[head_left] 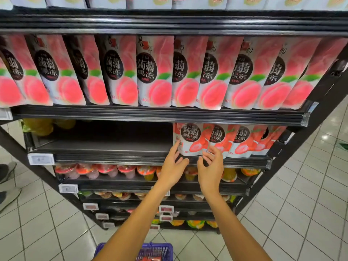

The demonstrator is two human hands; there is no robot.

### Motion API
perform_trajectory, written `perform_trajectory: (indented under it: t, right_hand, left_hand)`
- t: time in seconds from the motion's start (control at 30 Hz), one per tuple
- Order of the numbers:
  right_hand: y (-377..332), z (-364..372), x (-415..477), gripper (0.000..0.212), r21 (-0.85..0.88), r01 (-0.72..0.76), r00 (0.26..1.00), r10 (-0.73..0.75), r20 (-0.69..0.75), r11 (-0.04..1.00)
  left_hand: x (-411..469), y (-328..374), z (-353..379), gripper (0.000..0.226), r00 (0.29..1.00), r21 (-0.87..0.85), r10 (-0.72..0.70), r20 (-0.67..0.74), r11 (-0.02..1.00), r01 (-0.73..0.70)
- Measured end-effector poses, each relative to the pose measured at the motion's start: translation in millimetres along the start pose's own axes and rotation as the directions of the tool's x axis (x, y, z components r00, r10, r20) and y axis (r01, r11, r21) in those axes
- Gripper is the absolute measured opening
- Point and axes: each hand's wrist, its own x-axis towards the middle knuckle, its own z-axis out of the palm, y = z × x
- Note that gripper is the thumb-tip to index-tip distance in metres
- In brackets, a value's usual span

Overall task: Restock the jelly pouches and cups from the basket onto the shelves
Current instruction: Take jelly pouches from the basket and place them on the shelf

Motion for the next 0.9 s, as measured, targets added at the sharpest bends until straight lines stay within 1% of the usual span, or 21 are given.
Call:
perform_trajectory:
  t: [0.17, 0.27, 0.37, 0.4, 0.5, 0.6, 0.67, 0.7, 0.73, 0.8, 0.83, 0.9]
  right_hand:
    - [8, 2, -17, 0.031, 0.017, -0.009, 0.999, 0.01, -0.034, 1.0]
    - [16, 12, -39, 0.022, -0.013, -0.056, 0.998, 0.056, -0.021, 0.998]
    - [31, 25, -76, 0.012, -0.045, -0.131, 0.991, 0.132, 0.029, 0.99]
    - [39, 31, -92, 0.009, -0.062, -0.158, 0.985, 0.161, 0.054, 0.986]
    - [68, 49, -145, 0.007, -0.144, -0.226, 0.958, 0.247, 0.143, 0.963]
    - [104, 68, -206, 0.004, -0.238, -0.347, 0.892, 0.397, 0.216, 0.907]
    - [136, 83, -248, 0.019, -0.265, -0.435, 0.838, 0.494, 0.231, 0.861]
    - [150, 87, -265, 0.023, -0.29, -0.478, 0.801, 0.547, 0.241, 0.829]
    - [169, 94, -285, 0.023, -0.319, -0.52, 0.761, 0.599, 0.248, 0.792]
    - [207, 106, -316, 0.017, -0.322, -0.596, 0.693, 0.674, 0.257, 0.735]
    - [224, 111, -330, 0.015, -0.361, -0.589, 0.674, 0.686, 0.275, 0.723]
    - [259, 120, -355, 0.01, -0.478, -0.526, 0.648, 0.696, 0.31, 0.703]
  left_hand:
    - [-20, -9, -13, 0.048, 0.986, -0.04, 0.075, -0.151, 0.996, -0.082]
    - [-36, -18, -34, 0.035, 0.984, -0.049, 0.059, -0.167, 0.996, -0.068]
    - [-60, -43, -65, 0.023, 0.987, -0.039, 0.011, -0.16, 0.999, -0.017]
    - [-69, -56, -77, 0.02, 0.987, -0.021, -0.022, -0.162, 1.0, 0.019]
    - [-99, -103, -115, 0.018, 0.972, -0.015, -0.181, -0.149, 0.983, 0.18]
    - [-135, -162, -154, 0.018, 0.94, 0.004, -0.308, -0.145, 0.95, 0.312]
    - [-161, -213, -183, 0.013, 0.921, 0.032, -0.346, -0.177, 0.934, 0.357]
    - [-173, -238, -195, 0.013, 0.907, 0.044, -0.376, -0.19, 0.92, 0.39]
    - [-186, -268, -207, 0.014, 0.887, 0.045, -0.418, -0.197, 0.9, 0.434]
    - [-208, -324, -227, 0.015, 0.852, 0.022, -0.484, -0.2, 0.867, 0.497]
    - [-218, -351, -235, 0.016, 0.833, 0.02, -0.511, -0.213, 0.85, 0.527]
    - [-237, -405, -247, 0.023, 0.769, 0.01, -0.596, -0.233, 0.789, 0.614]
